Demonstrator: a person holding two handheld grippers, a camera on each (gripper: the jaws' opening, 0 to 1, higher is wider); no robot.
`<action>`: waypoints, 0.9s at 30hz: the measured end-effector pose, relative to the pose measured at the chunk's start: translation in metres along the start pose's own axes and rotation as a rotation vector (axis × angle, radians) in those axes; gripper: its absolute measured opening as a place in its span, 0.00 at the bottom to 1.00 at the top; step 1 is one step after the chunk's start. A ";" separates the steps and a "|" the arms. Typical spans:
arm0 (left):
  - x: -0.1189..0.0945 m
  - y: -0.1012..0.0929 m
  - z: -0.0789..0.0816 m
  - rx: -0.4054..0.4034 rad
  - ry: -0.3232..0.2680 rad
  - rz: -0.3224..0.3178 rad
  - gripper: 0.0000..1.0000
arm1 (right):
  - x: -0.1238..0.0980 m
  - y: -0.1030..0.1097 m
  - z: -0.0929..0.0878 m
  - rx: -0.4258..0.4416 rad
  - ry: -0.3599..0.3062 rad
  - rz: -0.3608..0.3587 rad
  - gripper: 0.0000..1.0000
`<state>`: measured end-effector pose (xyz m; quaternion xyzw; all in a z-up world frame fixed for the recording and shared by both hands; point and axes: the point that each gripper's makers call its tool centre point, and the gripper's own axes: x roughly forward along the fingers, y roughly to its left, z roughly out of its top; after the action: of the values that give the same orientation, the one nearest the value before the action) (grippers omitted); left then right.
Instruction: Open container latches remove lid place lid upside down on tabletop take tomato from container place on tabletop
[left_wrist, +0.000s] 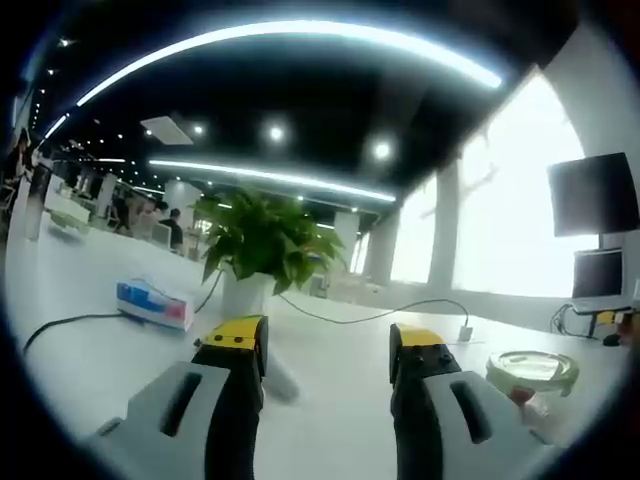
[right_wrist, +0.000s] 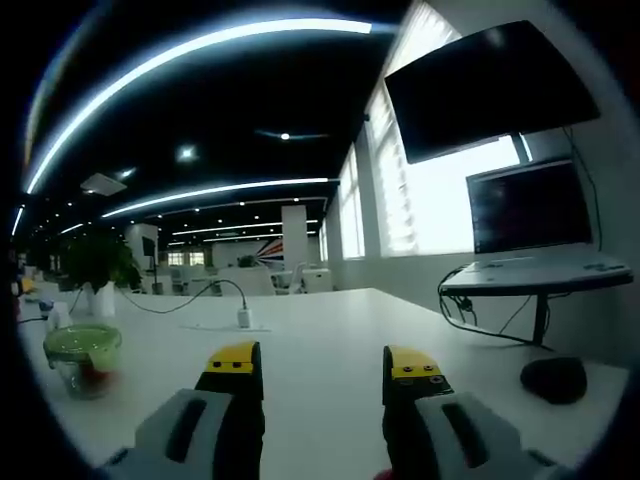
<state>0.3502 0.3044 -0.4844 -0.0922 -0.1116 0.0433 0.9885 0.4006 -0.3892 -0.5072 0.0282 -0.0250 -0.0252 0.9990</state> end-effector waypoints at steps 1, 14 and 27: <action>0.000 -0.001 0.000 0.001 0.001 -0.004 0.46 | 0.000 0.000 0.000 0.000 0.000 0.000 0.43; 0.002 -0.006 0.000 -0.004 0.002 -0.022 0.46 | 0.000 -0.004 -0.001 0.003 0.001 -0.009 0.43; 0.003 -0.009 0.001 0.005 0.007 -0.039 0.46 | 0.002 -0.005 -0.002 0.006 -0.001 -0.008 0.43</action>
<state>0.3531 0.2957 -0.4814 -0.0879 -0.1098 0.0241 0.9898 0.4023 -0.3944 -0.5093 0.0314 -0.0253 -0.0292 0.9988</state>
